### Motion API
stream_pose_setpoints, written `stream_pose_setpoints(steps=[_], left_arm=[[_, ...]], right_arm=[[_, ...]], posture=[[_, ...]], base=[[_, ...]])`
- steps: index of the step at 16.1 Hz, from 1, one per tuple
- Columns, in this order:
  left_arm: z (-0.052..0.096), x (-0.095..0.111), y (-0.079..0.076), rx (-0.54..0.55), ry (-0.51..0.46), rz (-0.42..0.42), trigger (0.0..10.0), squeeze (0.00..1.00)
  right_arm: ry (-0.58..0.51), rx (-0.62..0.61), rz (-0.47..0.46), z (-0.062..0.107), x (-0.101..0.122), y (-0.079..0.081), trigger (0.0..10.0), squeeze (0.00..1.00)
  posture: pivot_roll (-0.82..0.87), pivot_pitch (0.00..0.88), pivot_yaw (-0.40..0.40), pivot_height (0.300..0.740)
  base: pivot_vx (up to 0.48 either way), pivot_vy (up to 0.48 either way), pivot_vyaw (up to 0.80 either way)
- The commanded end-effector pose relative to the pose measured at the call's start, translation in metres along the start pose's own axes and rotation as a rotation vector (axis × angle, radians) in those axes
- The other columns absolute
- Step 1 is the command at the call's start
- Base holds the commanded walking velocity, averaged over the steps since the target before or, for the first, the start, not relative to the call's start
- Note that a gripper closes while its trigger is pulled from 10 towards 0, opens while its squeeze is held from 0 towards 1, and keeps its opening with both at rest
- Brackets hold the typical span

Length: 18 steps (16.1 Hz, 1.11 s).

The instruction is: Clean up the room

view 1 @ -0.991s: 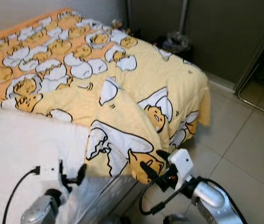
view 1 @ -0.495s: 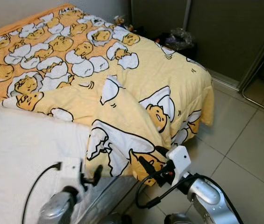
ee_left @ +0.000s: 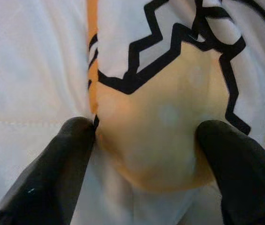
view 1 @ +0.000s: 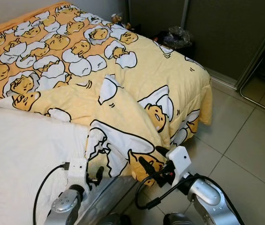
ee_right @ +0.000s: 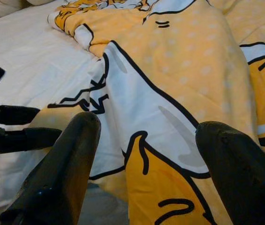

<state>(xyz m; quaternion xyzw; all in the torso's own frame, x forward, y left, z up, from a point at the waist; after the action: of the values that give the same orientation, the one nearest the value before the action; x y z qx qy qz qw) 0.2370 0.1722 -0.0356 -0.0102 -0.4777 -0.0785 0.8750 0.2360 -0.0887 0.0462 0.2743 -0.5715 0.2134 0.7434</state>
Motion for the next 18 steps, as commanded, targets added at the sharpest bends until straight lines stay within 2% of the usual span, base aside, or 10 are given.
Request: stream_pose_setpoints(steps=[1,2,3,6,10,18], left_arm=[[0.0,-0.006,0.005,0.022,0.014,-0.004,2.0,0.0],[-0.005,-0.009,0.004,0.012,0.03,-0.009,0.7,0.0],[-0.015,-0.012,0.002,0.001,0.062,-0.019,0.0,0.0],[-0.027,-0.015,0.002,-0.005,0.11,0.013,0.0,0.0],[-0.022,-0.029,0.009,0.006,0.121,0.097,0.0,0.0],[-0.019,-0.033,0.002,-0.059,0.072,0.081,0.0,0.0]], right_arm=[[-0.011,0.007,0.007,-0.001,0.004,0.002,10.0,0.0],[-0.01,0.008,0.007,-0.002,0.004,0.001,10.0,0.0],[-0.009,0.013,0.006,-0.003,0.004,0.001,10.0,0.0],[-0.033,-0.026,-0.003,-0.006,0.011,-0.007,10.0,0.0],[-0.024,-0.036,0.0,-0.003,0.01,-0.011,10.0,0.0],[-0.017,-0.03,-0.007,-0.009,0.008,-0.01,10.0,0.0]], posture=[[-0.18,0.104,0.13,0.74],[-0.18,0.102,0.129,0.74],[-0.18,0.091,0.127,0.74],[-0.19,0.068,0.127,0.74],[-0.2,0.072,0.128,0.74],[-0.19,0.068,0.133,0.74]], base=[[0.0,0.0,0.0],[0.0,0.0,0.0],[0.0,0.0,0.0],[0.0,0.0,0.0],[0.0,0.0,0.0],[0.0,0.0,0.0]])
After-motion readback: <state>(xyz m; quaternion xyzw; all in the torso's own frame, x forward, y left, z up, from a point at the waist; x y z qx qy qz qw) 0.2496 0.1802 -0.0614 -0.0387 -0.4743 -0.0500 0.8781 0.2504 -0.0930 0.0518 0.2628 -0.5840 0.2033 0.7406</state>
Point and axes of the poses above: a point about 5 cm out from each wrist's last joint towards the gripper, its own z axis pointing back from the gripper into the wrist, its own x axis along the axis of the wrist's last joint, y = z × x, the point moved 3 cm from there along -z, pointing out of the wrist towards the gripper, and after that the axes turned 7 degrees about -z, right-handed, at the moved point
